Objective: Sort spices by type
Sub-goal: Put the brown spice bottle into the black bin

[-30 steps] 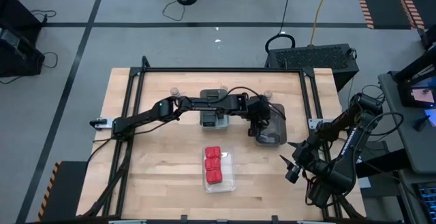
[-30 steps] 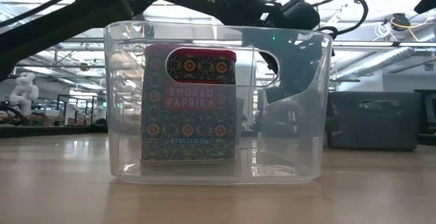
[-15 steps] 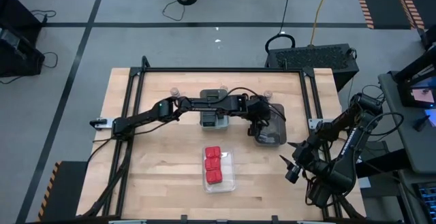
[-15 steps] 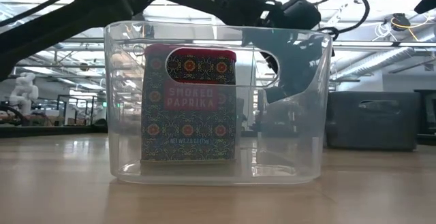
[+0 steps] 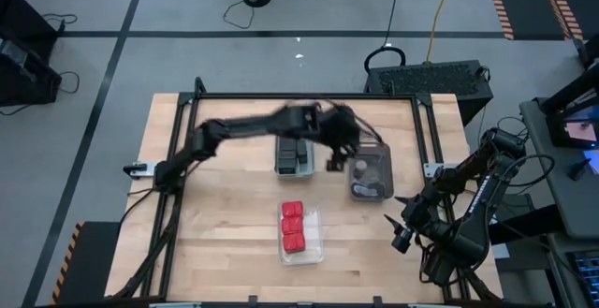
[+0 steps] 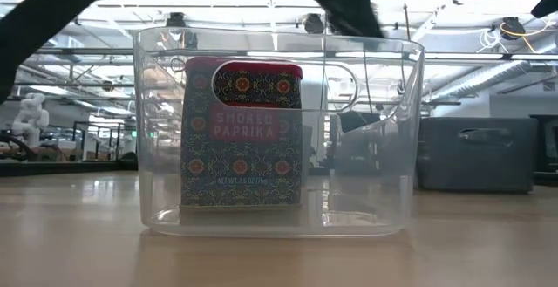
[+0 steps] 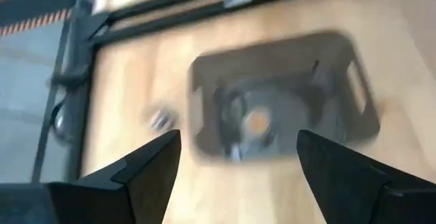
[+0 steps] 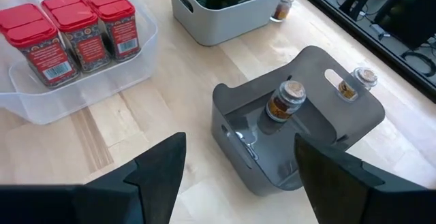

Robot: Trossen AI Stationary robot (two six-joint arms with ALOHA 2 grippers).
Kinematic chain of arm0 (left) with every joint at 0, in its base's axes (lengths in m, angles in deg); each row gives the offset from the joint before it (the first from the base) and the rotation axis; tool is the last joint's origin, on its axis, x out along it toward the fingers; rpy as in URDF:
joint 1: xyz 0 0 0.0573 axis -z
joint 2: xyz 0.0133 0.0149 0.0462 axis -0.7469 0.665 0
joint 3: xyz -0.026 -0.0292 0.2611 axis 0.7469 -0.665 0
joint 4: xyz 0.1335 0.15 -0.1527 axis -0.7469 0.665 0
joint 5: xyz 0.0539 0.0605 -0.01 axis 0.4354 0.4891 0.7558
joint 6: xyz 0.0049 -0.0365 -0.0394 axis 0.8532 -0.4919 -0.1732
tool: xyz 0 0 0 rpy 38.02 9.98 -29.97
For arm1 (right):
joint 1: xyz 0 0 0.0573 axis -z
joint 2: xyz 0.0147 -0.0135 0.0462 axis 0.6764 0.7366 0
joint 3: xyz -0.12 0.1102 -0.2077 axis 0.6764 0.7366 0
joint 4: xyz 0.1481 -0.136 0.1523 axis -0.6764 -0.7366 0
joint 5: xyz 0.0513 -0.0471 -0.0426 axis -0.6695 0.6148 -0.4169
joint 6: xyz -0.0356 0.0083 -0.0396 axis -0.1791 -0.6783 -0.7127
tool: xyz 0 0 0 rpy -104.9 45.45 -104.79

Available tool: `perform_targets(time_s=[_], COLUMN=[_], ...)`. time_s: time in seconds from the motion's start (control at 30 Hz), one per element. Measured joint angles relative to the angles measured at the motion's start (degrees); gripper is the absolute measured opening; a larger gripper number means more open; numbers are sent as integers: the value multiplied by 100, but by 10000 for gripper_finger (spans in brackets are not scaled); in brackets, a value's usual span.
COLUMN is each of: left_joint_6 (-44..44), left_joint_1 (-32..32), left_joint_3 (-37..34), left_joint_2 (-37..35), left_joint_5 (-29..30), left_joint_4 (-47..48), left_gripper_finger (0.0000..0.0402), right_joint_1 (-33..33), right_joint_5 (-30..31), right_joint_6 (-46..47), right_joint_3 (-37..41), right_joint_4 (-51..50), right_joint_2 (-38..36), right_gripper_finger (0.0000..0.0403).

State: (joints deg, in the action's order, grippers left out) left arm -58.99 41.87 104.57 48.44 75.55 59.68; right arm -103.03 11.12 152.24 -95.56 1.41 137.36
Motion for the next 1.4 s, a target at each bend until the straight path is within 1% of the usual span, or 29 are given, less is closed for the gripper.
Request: perform_targets(time_s=[0.17, 0.33, 0.43, 0.5, 0.57, 0.67, 0.8, 0.93, 1.1, 1.17, 1.23, 1.33, 1.4], left_joint_6=[-17, -109, -343, -599, -836, -945, -937, -759, -579, -483, -456, -510, -788], left_joint_1=[-461, -1050, -1443, -1719, -2013, -2436, -2921, -3228, -3386, -3406, -3427, -3491, -3566], left_joint_3=[-9, 2, -11, -43, -170, -630, -1608, -2699, -3633, -3813, -3876, -3880, -3880], left_joint_2=[-778, -1537, -1763, -1855, -1896, -1988, -2096, -2124, -2135, -2133, -2134, -2136, -2138], left_joint_5=[19, 26, 153, 288, 322, 312, 319, 278, -59, -170, -189, -106, -11], left_joint_4=[1594, 3128, 3779, 3991, 3992, 4017, 3947, 3094, 1888, 1598, 1533, 1765, 2139], left_gripper_finger=[299, 299, 299, 299, 299, 299, 299, 299, 299, 299, 299, 299, 299], right_joint_1=[0, 0, -2, -2, 0, 0, 0, -1, -1, 0, 0, 0, -1], right_joint_5=[-1, 7, 12, 16, 16, 16, 18, 20, 28, 32, 49, 51, 51], right_joint_6=[-262, -274, -276, -276, -274, -271, -315, -416, -422, -421, -424, -435, -449], right_joint_3=[0, 0, 0, -1, 0, 0, 0, 0, 0, 0, 0, 0, 0], right_joint_4=[176, 206, 224, 223, 231, 270, 371, 427, 435, 436, 436, 429, 429], right_joint_2=[2, 0, 2, 0, 2, 2, 0, 2, 2, 2, 2, 2, 2], right_gripper_finger=[258, 258, 258, 258, 258, 258, 258, 258, 258, 258, 258, 258, 258])
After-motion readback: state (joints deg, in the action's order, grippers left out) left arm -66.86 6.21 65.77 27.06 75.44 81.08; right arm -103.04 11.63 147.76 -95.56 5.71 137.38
